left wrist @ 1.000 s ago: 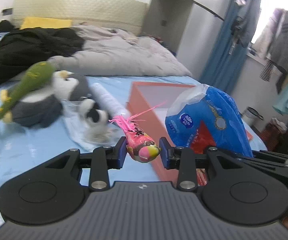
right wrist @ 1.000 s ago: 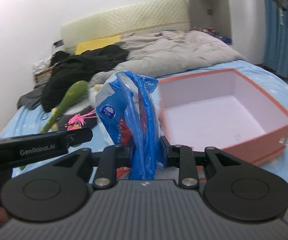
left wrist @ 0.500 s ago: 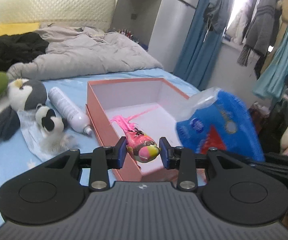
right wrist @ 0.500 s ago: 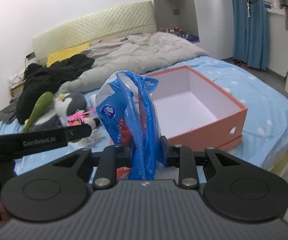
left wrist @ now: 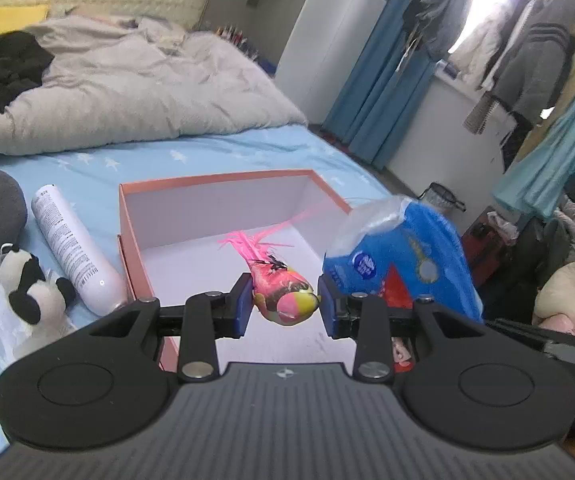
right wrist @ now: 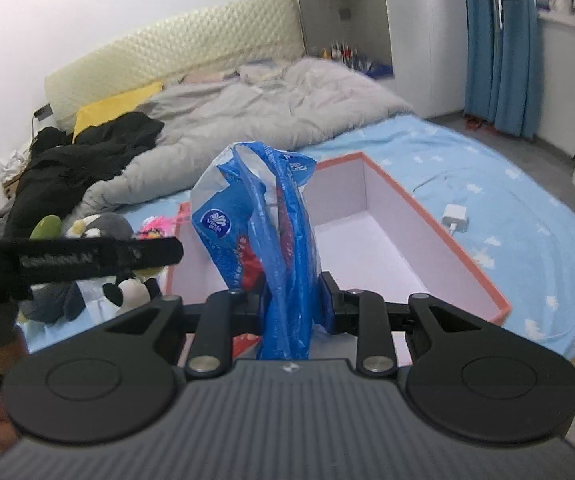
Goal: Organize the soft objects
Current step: 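Carry the pink toy and blue bag over the pink box with both tools, then open both tools to drop the pink toy and blue bag into the box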
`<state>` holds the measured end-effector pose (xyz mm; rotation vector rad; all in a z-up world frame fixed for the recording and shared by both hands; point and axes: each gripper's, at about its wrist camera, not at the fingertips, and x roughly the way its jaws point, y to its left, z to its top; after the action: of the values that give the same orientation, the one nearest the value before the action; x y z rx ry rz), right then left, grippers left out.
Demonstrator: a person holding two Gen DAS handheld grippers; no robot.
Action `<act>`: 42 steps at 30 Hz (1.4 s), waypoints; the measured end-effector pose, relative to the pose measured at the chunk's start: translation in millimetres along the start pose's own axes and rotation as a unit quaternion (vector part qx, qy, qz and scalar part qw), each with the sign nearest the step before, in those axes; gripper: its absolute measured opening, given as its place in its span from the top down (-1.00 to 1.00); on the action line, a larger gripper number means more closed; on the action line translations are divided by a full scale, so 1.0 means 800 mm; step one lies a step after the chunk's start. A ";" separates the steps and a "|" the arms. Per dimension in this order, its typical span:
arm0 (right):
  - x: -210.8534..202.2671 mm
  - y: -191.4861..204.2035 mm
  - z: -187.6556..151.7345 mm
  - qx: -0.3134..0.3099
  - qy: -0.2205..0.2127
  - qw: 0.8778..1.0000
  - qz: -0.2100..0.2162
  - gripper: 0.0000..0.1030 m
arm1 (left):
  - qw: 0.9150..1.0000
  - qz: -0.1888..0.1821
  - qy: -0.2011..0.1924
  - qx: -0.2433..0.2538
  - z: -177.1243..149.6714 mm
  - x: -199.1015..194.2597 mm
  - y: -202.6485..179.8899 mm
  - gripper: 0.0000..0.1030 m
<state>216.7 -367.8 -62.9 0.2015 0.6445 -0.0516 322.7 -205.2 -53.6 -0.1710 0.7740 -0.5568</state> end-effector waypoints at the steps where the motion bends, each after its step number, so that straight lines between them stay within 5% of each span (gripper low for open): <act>1: 0.010 -0.005 0.005 0.007 0.011 1.000 0.000 0.43 | 1.000 0.002 0.006 0.006 0.008 0.009 0.000 0.22; 6: 0.054 -0.020 0.020 0.025 0.056 0.998 -0.004 0.43 | 0.997 -0.014 0.073 0.002 0.039 0.056 0.009 0.22; 18: 0.093 -0.049 0.016 0.038 0.112 0.993 -0.028 0.41 | 0.992 0.016 0.128 0.000 0.044 0.102 0.016 0.21; 21: 0.094 -0.052 0.014 0.033 0.115 0.992 -0.037 0.31 | 0.990 0.021 0.137 0.014 0.037 0.104 0.013 -0.10; 27: 0.092 -0.058 0.012 0.028 0.118 0.992 -0.041 -0.06 | 0.992 0.021 0.123 0.014 0.029 0.102 0.015 -0.12; 42: 0.037 -0.036 -0.012 0.020 0.056 0.998 -0.010 -0.06 | 0.997 0.020 0.044 0.053 0.005 0.021 0.001 -0.12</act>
<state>231.6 -394.0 -93.2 0.2371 0.7584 -0.0727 335.0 -213.8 -61.2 -0.0327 0.8290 -0.5689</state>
